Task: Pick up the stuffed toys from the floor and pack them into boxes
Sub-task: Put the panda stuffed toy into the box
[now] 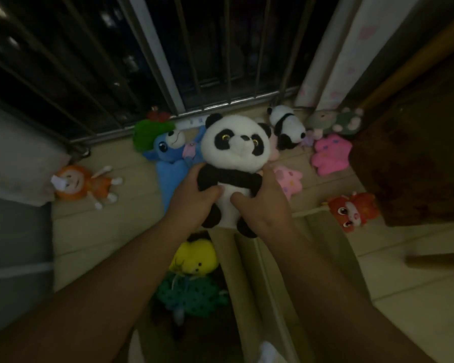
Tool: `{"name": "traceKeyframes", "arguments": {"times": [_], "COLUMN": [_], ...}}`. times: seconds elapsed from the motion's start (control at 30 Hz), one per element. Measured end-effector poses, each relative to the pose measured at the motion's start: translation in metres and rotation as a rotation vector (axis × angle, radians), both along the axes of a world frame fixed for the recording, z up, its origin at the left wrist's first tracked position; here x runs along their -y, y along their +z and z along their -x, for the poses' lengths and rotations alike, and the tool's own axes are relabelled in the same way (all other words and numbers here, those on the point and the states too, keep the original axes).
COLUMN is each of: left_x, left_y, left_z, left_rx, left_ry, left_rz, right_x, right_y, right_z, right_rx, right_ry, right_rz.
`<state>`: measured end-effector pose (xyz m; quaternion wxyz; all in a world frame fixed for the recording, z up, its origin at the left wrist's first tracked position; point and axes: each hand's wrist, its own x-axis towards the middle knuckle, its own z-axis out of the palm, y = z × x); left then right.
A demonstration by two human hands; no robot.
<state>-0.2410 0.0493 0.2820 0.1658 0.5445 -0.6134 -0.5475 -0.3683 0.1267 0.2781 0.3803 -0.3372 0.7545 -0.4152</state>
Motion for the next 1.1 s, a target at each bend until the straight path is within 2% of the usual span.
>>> {"name": "traceKeyframes", "arguments": {"times": [0.17,0.37,0.73,0.97,1.1], "left_x": [-0.048,-0.101,-0.206,-0.253,-0.254], "left_y": [0.007,-0.018,-0.09,-0.133,-0.148], "left_z": [-0.055,-0.134,-0.244,-0.271,-0.274], "left_rx": [0.053,0.099,0.028,0.048,0.17], "left_ry": [0.048,0.114,0.042,0.079,0.08], "left_rz": [-0.045,-0.154,-0.297,-0.331,-0.325], "right_x": [-0.042,-0.091,-0.201,-0.238,-0.239], "right_y": [0.007,-0.02,-0.086,-0.121,-0.131], "right_z": [-0.047,-0.119,-0.234,-0.258,-0.247], "right_rx": [0.049,0.114,0.037,0.007,0.021], "right_ry": [0.095,0.165,0.227,0.288,0.34], "right_rz": [-0.013,-0.089,-0.486,-0.572,-0.584]}}
